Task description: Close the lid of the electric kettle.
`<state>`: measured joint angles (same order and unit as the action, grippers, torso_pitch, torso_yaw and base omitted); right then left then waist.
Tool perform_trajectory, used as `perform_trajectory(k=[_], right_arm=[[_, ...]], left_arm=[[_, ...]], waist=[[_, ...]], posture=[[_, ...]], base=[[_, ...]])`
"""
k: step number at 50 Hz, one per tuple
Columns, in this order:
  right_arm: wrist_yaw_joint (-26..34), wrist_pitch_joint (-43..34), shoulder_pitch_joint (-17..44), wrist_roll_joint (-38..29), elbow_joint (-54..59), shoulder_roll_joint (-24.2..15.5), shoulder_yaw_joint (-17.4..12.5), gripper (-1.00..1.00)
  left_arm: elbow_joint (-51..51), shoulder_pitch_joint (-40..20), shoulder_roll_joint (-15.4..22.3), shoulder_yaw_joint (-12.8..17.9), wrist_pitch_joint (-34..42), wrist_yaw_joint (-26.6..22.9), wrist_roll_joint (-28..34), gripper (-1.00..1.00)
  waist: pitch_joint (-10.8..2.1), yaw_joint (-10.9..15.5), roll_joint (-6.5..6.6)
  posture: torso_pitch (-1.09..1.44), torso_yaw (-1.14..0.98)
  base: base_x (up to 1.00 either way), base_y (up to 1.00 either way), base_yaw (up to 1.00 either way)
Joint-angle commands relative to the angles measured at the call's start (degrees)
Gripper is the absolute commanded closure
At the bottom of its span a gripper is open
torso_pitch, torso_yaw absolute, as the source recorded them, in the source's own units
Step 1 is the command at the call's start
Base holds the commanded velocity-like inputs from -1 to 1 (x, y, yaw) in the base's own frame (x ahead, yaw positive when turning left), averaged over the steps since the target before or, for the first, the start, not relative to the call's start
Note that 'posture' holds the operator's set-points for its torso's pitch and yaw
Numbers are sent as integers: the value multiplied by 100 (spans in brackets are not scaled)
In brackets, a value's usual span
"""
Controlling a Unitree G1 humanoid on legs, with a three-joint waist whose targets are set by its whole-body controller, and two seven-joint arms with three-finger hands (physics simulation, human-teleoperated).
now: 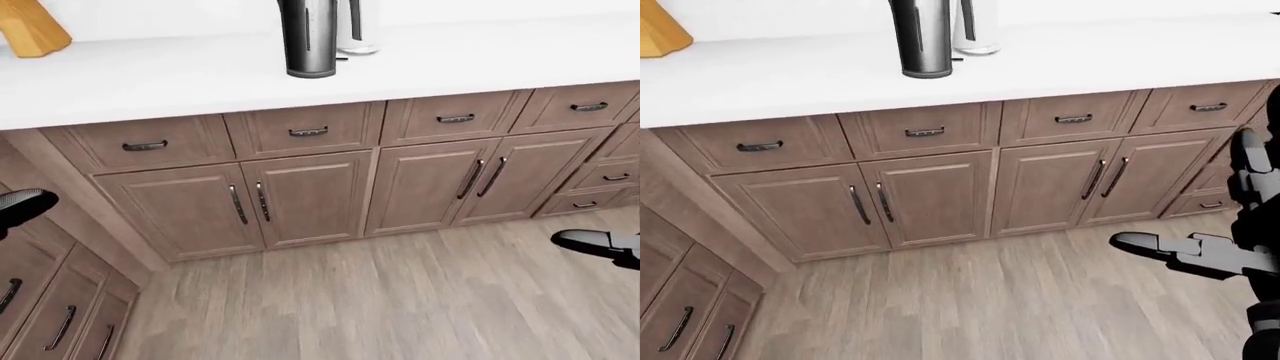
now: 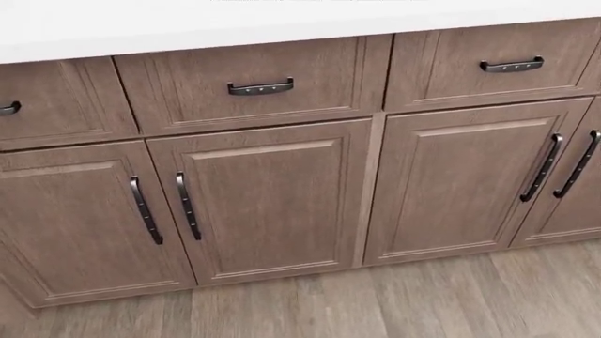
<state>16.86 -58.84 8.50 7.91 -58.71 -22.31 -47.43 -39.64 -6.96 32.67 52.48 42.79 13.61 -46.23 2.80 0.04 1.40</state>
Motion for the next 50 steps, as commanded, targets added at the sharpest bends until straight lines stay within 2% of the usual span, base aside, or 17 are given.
perform_trajectory(k=[1,7,10,13,18,20,21,23,30,32,34,35,36,44,48,49,50], right_arm=[[-1,170,75,-6,-103,-88,-13,-96],[16,157,81,-10,-93,-87,-35,-96],[11,228,55,-39,-73,-70,25,-96],[22,174,74,-25,-105,-72,-4,-96],[32,244,47,-48,-72,-45,8,-96],[28,190,72,-44,-97,-66,7,-96],[35,176,70,-41,-112,-68,-3,-96],[35,149,88,-30,-122,-78,-13,-96],[23,249,47,-48,-93,-24,32,-96],[18,285,33,-63,-73,-15,47,-96],[15,303,21,-78,-63,-1,67,-96],[16,302,21,-81,-62,-2,68,-96],[17,285,28,-78,-71,-6,64,-96],[19,301,36,-73,-37,-16,31,-96],[16,256,45,-55,-66,-28,29,-96],[19,214,59,-44,-88,-41,12,-96],[25,191,66,-34,-103,-50,-7,-96]], left_arm=[[-99,-69,110,62,-127,-7,2,-100],[-130,-73,123,79,-108,15,-48,-100],[-138,-69,124,82,-97,22,-54,-100],[-145,-63,127,85,-87,28,-66,-100],[-120,-50,111,58,-118,6,-25,-100],[-115,-50,100,47,-128,-7,-8,-100],[-117,-63,116,71,-107,2,-33,-100],[-92,-51,91,32,-146,-27,23,-100],[-105,-65,84,27,-126,-28,32,-100],[-101,-60,68,10,-145,-40,55,-100],[-113,-63,53,-6,-148,-45,68,-100],[-111,-63,52,-10,-148,-47,75,-100],[-115,-64,54,-4,-144,-52,72,-100],[-106,-90,43,-34,-145,-58,102,-100],[-82,-73,23,-54,-169,-95,146,-100],[-95,-82,32,-50,-153,-87,138,-100],[-106,-81,28,-38,-144,-89,120,-100]], waist=[[-68,2,12],[-52,21,-182],[-128,3,-152],[46,-31,-186],[61,-92,63],[-54,-79,385],[27,10,221],[69,14,286],[8,151,-8],[-41,184,-166],[-182,152,-507],[-20,95,-291],[87,144,-427],[45,-93,-173],[-142,-111,272],[-121,-74,204],[50,-66,233]], posture=[[0,0],[0,0],[0,0],[0,0],[0,0],[0,0],[0,0],[0,0],[0,0],[0,0],[0,0],[0,0],[0,0],[0,0],[0,0],[0,0],[0,0]], base=[[14,0,0],[13,0,0],[20,0,0],[44,0,0],[48,0,0],[48,0,0],[48,0,0],[48,0,0],[48,0,0],[47,0,0],[47,0,0],[48,0,0],[48,0,0],[48,0,0],[48,0,0],[48,0,0],[48,0,0]])
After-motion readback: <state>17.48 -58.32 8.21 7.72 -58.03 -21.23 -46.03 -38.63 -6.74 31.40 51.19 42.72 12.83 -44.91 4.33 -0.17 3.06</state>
